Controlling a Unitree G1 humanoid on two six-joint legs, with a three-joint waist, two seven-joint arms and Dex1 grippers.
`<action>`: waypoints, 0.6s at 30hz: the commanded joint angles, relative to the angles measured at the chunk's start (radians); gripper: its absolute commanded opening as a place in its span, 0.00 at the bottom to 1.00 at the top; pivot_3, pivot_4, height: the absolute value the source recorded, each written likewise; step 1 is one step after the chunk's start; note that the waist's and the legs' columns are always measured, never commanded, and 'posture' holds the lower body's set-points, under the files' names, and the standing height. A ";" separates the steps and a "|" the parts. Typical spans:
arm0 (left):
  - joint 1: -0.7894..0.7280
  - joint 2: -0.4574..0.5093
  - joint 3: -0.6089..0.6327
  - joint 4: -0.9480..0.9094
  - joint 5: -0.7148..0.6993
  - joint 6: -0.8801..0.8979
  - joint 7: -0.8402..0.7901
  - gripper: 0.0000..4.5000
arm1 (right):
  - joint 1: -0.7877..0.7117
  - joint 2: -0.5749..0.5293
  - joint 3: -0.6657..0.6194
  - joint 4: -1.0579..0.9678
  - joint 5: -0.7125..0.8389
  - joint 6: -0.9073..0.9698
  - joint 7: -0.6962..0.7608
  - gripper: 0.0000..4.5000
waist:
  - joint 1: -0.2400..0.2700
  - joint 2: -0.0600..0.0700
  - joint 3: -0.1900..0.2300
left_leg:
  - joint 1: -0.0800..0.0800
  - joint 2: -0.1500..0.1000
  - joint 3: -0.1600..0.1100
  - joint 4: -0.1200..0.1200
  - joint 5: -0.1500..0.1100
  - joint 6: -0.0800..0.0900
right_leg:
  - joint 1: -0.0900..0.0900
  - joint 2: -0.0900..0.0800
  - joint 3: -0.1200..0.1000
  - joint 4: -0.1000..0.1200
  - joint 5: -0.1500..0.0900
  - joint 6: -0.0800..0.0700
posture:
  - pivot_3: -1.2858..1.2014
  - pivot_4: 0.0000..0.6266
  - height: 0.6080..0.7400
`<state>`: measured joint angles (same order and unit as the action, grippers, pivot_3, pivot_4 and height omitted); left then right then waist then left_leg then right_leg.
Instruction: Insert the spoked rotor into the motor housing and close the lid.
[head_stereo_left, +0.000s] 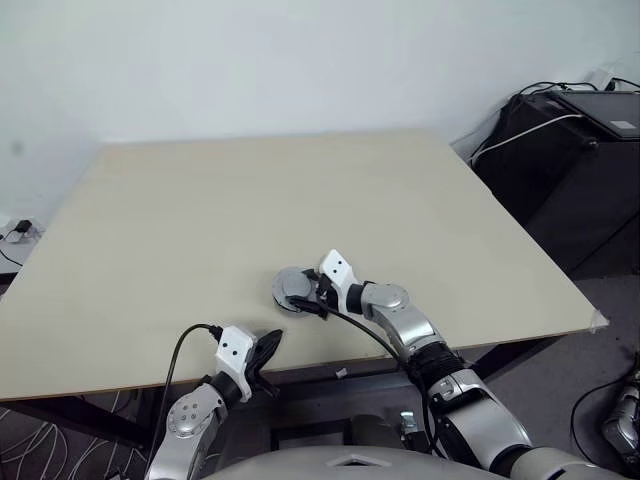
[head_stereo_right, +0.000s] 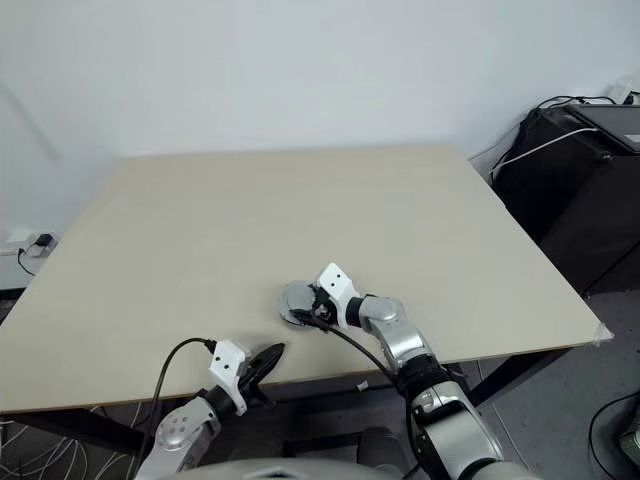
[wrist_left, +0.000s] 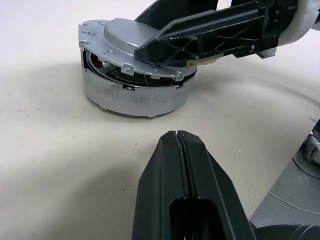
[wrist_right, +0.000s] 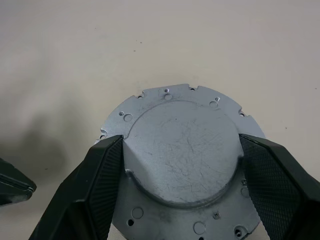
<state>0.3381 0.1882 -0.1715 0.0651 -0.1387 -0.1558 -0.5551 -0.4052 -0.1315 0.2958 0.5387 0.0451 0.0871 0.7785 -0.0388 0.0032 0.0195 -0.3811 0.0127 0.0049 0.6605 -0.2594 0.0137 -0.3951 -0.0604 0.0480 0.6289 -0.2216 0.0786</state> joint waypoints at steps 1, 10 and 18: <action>-0.012 -0.002 -0.008 -0.057 -0.012 0.001 -0.002 0.00 | 0.001 -0.003 0.009 -0.028 -0.014 0.027 0.002 0.73 | 0.000 0.000 0.000 | 0.000 0.000 0.000 0.000 0.000 0.000 | 0.000 0.000 0.000 0.000 0.000 0.000 | 0.52 0.00 1.00; -0.003 -0.002 -0.009 -0.076 -0.011 0.013 0.007 0.00 | -0.024 -0.026 0.061 -0.023 -0.063 0.085 0.036 0.73 | 0.000 0.003 -0.002 | 0.000 0.000 0.000 0.000 0.000 0.000 | 0.000 0.000 0.000 0.000 -0.002 0.002 | 0.52 0.00 1.00; -0.005 -0.003 -0.015 -0.081 -0.010 0.019 0.009 0.00 | -0.043 -0.043 0.075 -0.022 -0.091 0.119 0.038 0.73 | 0.002 0.003 -0.003 | 0.000 0.000 0.000 0.000 0.000 0.000 | 0.000 0.000 0.000 0.000 -0.002 0.003 | 0.52 0.00 1.00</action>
<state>0.3424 0.1880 -0.1811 0.0376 -0.1385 -0.1351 -0.5465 -0.4507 -0.1551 0.3506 0.5103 -0.0230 0.1838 0.8029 -0.0370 0.0067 0.0167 -0.3809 0.0125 0.0047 0.6602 -0.2595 0.0135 -0.3947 -0.0605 0.0478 0.6286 -0.2241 0.0819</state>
